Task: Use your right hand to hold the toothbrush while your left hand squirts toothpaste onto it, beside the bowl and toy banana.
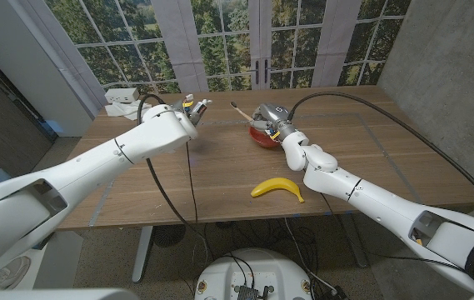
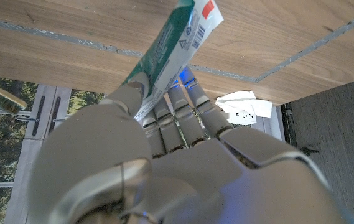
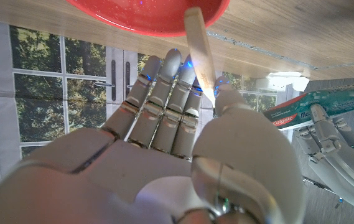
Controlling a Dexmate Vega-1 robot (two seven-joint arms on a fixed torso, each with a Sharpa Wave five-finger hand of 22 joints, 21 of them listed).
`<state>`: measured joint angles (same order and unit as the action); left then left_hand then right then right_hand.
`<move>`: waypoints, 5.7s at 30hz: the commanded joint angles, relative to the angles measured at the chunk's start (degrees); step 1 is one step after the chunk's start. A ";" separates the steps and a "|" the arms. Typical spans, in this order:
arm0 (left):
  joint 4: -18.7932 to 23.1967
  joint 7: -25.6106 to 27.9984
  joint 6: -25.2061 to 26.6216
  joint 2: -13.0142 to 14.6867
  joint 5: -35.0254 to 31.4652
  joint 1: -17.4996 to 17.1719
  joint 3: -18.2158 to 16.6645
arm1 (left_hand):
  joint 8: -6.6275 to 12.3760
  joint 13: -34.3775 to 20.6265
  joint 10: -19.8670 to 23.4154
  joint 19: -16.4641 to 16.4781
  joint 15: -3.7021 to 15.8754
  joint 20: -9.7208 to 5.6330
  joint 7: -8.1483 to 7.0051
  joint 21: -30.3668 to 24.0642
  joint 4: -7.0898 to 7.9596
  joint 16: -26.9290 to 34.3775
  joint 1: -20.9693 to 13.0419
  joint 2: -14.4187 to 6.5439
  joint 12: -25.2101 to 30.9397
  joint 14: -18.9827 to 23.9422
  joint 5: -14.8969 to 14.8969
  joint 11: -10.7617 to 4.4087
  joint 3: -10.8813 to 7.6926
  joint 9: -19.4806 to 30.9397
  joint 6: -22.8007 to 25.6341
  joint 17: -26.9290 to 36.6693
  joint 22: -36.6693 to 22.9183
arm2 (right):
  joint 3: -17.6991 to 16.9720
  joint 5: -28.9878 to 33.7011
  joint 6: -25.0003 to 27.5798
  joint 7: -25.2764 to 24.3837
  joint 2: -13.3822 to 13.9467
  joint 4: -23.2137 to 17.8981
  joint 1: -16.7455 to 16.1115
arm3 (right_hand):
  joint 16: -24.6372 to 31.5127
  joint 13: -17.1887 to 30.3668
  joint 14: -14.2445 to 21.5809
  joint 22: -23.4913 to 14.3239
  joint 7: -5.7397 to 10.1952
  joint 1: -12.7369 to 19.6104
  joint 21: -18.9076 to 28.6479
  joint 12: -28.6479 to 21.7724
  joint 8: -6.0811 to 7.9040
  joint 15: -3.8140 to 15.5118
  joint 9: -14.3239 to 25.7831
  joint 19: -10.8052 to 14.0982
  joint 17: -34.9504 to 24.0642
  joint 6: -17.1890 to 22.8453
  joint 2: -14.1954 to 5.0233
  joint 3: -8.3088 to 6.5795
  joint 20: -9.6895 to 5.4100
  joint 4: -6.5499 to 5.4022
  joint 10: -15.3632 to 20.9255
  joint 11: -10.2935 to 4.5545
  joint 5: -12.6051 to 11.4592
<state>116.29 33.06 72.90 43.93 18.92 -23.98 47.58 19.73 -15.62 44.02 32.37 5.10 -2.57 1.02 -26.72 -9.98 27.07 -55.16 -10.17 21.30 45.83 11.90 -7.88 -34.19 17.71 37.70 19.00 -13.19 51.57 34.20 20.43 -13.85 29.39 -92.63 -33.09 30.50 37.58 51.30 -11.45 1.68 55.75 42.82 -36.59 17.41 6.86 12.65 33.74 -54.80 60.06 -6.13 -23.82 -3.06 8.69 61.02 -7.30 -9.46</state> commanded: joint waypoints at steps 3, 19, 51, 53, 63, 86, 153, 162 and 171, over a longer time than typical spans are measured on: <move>3.85 -8.43 -5.77 1.54 0.48 -7.25 -9.91 | 0.48 -0.36 1.79 0.54 8.40 -0.26 0.46 -0.65 -0.04 0.28 -0.34 -0.13 0.61 0.87 0.23 -0.90 0.25 0.34 0.65 0.44 -0.29 | -1.17 -0.79 -2.27 -0.67 -0.27 0.29 -0.49 | -0.32 0.22 0.71 0.01 -0.03 2.65 0.49 0.01 0.39 5.41 0.30 -0.44 -0.39 0.47 -2.24 -0.40 -3.90 0.00 1.68 -1.50 -0.35; 6.79 -9.96 -4.01 3.02 -2.41 -7.53 -9.47 | 0.57 -0.57 2.05 0.40 8.59 -0.30 0.59 -1.29 -0.29 0.27 -0.70 -0.09 0.65 1.20 0.32 -0.96 0.20 0.65 0.92 0.79 -0.40 | -2.16 -1.18 -3.98 -1.21 0.45 -0.81 -1.15 | -0.73 0.22 0.85 0.09 0.05 2.55 1.15 0.14 0.33 5.41 0.32 -0.64 -0.74 0.53 -2.20 -0.45 -3.92 -0.01 1.82 -1.42 -0.35; 1.26 -26.52 -20.72 5.40 15.93 -12.27 -22.45 | 0.49 -1.10 3.12 0.25 8.06 -0.13 1.31 -3.06 0.64 -0.12 0.31 -0.17 0.90 2.32 0.35 0.37 0.36 1.10 1.37 1.21 -0.62 | -0.82 2.14 -7.51 -6.01 -0.74 3.56 -1.97 | -1.58 0.31 1.06 0.24 0.09 2.48 2.39 0.38 0.25 5.45 0.32 -1.11 -1.38 0.80 -2.10 -0.59 -4.07 0.03 2.07 -1.51 -0.38; 0.99 -26.76 -21.44 5.62 16.68 -12.53 -22.63 | 0.45 -1.12 3.10 0.26 8.02 -0.12 1.35 -3.15 0.69 -0.20 0.44 -0.15 0.88 2.30 0.35 0.40 0.37 1.08 1.35 1.20 -0.63 | -0.90 2.17 -7.52 -6.28 -0.79 3.63 -2.03 | -1.64 0.23 1.07 0.25 0.09 2.46 2.46 0.46 0.24 5.45 0.32 -1.16 -1.42 0.82 -2.09 -0.59 -4.09 0.02 2.07 -1.41 -0.38; 1.17 -26.35 -21.45 6.89 18.54 -12.22 -22.01 | 0.24 -1.21 3.48 0.30 8.03 -0.08 1.67 -3.60 0.81 -0.38 0.89 -0.14 0.97 2.58 0.35 0.51 0.33 1.00 1.31 1.18 -0.65 | -2.10 1.60 -9.27 -9.82 -0.82 3.89 -2.70 | -1.84 0.40 1.24 0.30 0.12 2.41 2.86 0.47 0.21 5.46 0.32 -1.28 -1.65 0.88 -2.07 -0.61 -4.14 0.01 2.11 -1.45 -0.38; -6.02 -38.74 -30.56 7.29 29.49 -12.44 -23.49 | -0.06 -1.43 4.47 1.00 8.03 -0.02 2.34 -4.94 0.80 -0.34 1.74 -0.04 1.20 3.94 0.37 1.02 0.30 0.93 1.60 1.35 -0.70 | -0.15 5.57 -13.30 -17.86 -2.00 10.25 -2.06 | -2.56 -0.09 1.29 0.41 0.64 2.32 3.65 0.96 0.19 5.53 0.25 -1.63 -1.94 1.22 -1.80 -0.63 -4.62 0.08 2.37 -1.56 -0.43; -13.04 -29.67 -35.19 0.76 52.95 -18.96 -29.98 | -0.44 3.17 16.52 7.54 7.95 -1.20 5.61 -13.42 1.89 0.24 8.85 -1.00 2.11 16.62 -0.37 2.39 -2.57 -0.78 13.65 0.03 0.04 | 1.45 5.42 -15.73 -21.51 -3.40 15.10 -0.32 | -3.99 0.20 1.88 0.61 0.81 2.21 5.61 1.53 -0.11 5.48 0.09 -2.57 -2.84 1.56 -1.61 -0.68 -4.88 0.05 2.67 -1.55 -0.49; -15.00 -30.92 -33.44 0.77 52.55 -16.09 -27.98 | -0.42 3.60 18.31 8.21 8.07 -1.41 5.80 -14.59 1.59 0.48 8.97 -1.15 2.26 18.02 -0.36 2.28 -3.66 -0.22 14.80 0.17 0.15 | 1.53 5.23 -15.69 -21.74 -3.70 15.49 -0.15 | -4.15 0.21 1.89 0.63 0.83 2.30 5.86 1.64 -0.14 5.56 0.08 -2.66 -2.98 1.60 -1.57 -0.71 -4.91 0.14 2.69 -1.51 -0.50; -16.03 -32.70 -32.50 0.82 51.31 -14.16 -26.50 | -0.29 3.87 20.16 8.65 8.30 -1.72 5.91 -15.72 0.49 0.56 8.30 -0.90 2.51 18.43 -0.22 2.93 -4.65 0.58 16.04 0.49 0.20 | 1.59 4.99 -15.60 -21.73 -3.90 15.88 0.10 | -4.28 0.36 1.95 0.64 0.87 2.32 6.08 1.64 -0.21 5.57 0.07 -2.71 -3.11 1.55 -1.53 -0.71 -4.96 0.15 2.72 -1.63 -0.51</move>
<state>101.56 1.69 39.01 44.88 71.03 -40.27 19.52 19.06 -11.60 61.02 40.37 8.09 -3.99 1.64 -41.93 -9.51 27.24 -45.85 -10.73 23.53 61.54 11.29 -2.77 -38.23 17.79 47.73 19.30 -13.01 53.03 39.49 4.81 -35.47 25.81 -77.35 -33.31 26.38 37.58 52.73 -10.66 2.10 55.75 48.34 -34.94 16.94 7.47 12.63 31.08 -57.72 60.48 -6.13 -24.04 -2.87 8.74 61.75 -7.16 -9.70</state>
